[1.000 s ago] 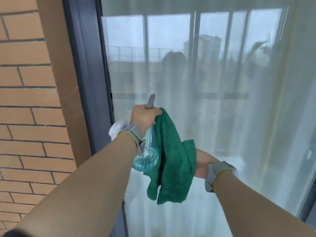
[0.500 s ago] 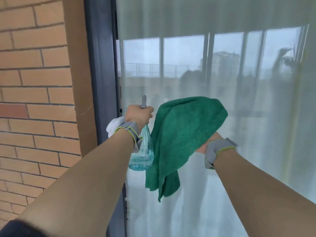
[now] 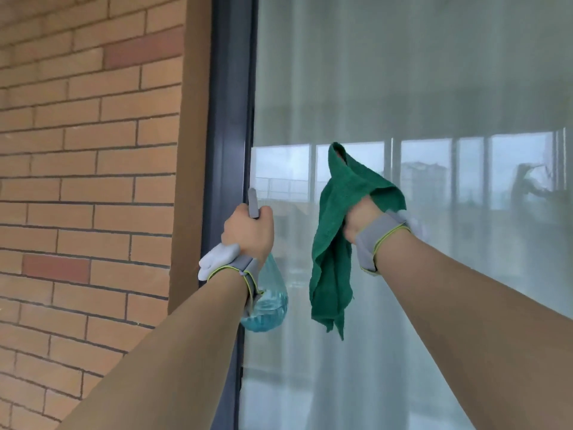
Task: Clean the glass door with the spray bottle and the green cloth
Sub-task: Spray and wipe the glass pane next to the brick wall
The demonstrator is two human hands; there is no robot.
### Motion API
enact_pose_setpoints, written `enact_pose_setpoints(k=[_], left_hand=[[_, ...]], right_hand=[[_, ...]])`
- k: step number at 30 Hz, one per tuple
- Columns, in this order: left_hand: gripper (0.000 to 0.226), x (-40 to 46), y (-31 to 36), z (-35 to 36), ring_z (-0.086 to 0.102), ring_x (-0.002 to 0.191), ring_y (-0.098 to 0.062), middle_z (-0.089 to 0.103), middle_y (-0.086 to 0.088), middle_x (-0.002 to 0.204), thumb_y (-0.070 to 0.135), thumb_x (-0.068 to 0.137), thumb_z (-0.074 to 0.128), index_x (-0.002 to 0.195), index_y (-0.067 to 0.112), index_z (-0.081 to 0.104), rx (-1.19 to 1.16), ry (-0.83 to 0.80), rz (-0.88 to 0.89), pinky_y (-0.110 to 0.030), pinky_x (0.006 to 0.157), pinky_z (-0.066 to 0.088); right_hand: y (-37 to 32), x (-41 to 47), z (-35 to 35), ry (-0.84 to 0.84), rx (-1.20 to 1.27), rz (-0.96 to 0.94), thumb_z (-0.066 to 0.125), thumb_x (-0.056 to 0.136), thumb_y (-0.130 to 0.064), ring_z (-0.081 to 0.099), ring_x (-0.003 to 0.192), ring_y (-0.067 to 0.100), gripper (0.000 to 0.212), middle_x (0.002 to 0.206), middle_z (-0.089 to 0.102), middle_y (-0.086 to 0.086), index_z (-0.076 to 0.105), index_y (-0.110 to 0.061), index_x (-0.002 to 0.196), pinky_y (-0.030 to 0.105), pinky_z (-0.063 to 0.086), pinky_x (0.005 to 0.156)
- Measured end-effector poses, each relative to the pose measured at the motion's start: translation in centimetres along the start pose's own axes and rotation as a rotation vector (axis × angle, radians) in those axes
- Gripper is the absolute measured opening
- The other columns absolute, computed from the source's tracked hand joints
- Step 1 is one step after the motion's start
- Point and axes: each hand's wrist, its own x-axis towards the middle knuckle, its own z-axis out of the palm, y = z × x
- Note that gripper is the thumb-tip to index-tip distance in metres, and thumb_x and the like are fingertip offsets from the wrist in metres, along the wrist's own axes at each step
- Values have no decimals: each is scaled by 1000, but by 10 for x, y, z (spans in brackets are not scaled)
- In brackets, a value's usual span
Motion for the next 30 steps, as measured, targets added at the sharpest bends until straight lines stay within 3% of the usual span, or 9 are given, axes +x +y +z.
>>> enact_pose_setpoints(k=[3, 5, 6, 10, 13, 15, 18, 24, 30], left_hand=[[21, 22, 5, -4, 43, 62, -26, 48, -3, 66, 26, 94, 50, 81, 12, 42, -16, 28, 61, -35, 63, 33], [16, 39, 6, -7, 45, 63, -27, 50, -4, 68, 26, 94, 49, 92, 11, 44, -52, 12, 91, -35, 64, 34], [15, 51, 7, -7, 45, 63, -26, 51, -4, 69, 26, 95, 49, 96, 12, 44, -77, 4, 99, -35, 63, 33], [14, 101, 15, -10, 46, 67, -26, 51, -4, 71, 25, 100, 47, 102, 11, 49, -235, -56, 178, -34, 61, 33], [17, 128, 26, -7, 49, 68, -26, 52, -5, 73, 26, 101, 46, 98, 10, 51, -364, -108, 162, -32, 60, 37], [26, 153, 38, 1, 58, 77, -37, 57, -9, 75, 37, 92, 46, 90, 11, 51, -488, -172, 114, -39, 72, 49], [35, 180, 55, 8, 54, 72, -35, 57, -10, 75, 43, 72, 41, 79, 11, 51, -545, -254, 42, -41, 72, 47], [23, 219, 97, 24, 53, 77, -28, 65, -8, 79, 31, 89, 51, 77, 12, 54, -746, -304, -14, -37, 75, 42], [7, 222, 148, 41, 50, 77, -27, 62, -10, 71, 21, 80, 53, 83, 14, 52, -681, -384, 124, -35, 74, 38]], right_hand=[[-14, 14, 25, -39, -285, -218, 60, 92, -40, 54, 71, 13, 26, 79, 54, -1, 53, -16, 89, 23, 47, 64], [-17, 27, 39, 5, -471, -325, 70, 67, -67, 62, 83, 13, 63, 91, 65, -6, 59, -20, 107, 29, 50, 77], [-19, 35, 45, 27, -563, -386, 69, 66, -69, 65, 87, 14, 64, 94, 68, -6, 62, -22, 108, 29, 50, 79], [-26, 65, 73, 29, -904, -510, 50, 91, -57, 61, 96, 20, 37, 95, 66, -7, 65, -22, 91, 26, 42, 82], [-28, 87, 79, 93, -1091, -617, 42, 95, -57, 50, 117, 17, 40, 122, 56, -9, 58, -29, 119, 22, 30, 97], [-39, 94, 86, 98, -1087, -709, 46, 95, -54, 50, 111, 12, 40, 119, 55, -14, 55, -28, 125, 10, 30, 92], [-62, 103, 84, 28, -1119, -676, 46, 102, -30, 55, 99, 11, 31, 100, 59, -10, 57, -6, 117, -7, 29, 53], [-110, 134, 79, 78, -1470, -845, 37, 104, -31, 37, 134, 18, 39, 145, 43, 1, 46, -11, 136, 13, 21, 92], [-133, 163, 74, 86, -1610, -945, 35, 104, -19, 49, 114, 23, 26, 115, 58, 7, 58, -6, 106, 13, 20, 81]])
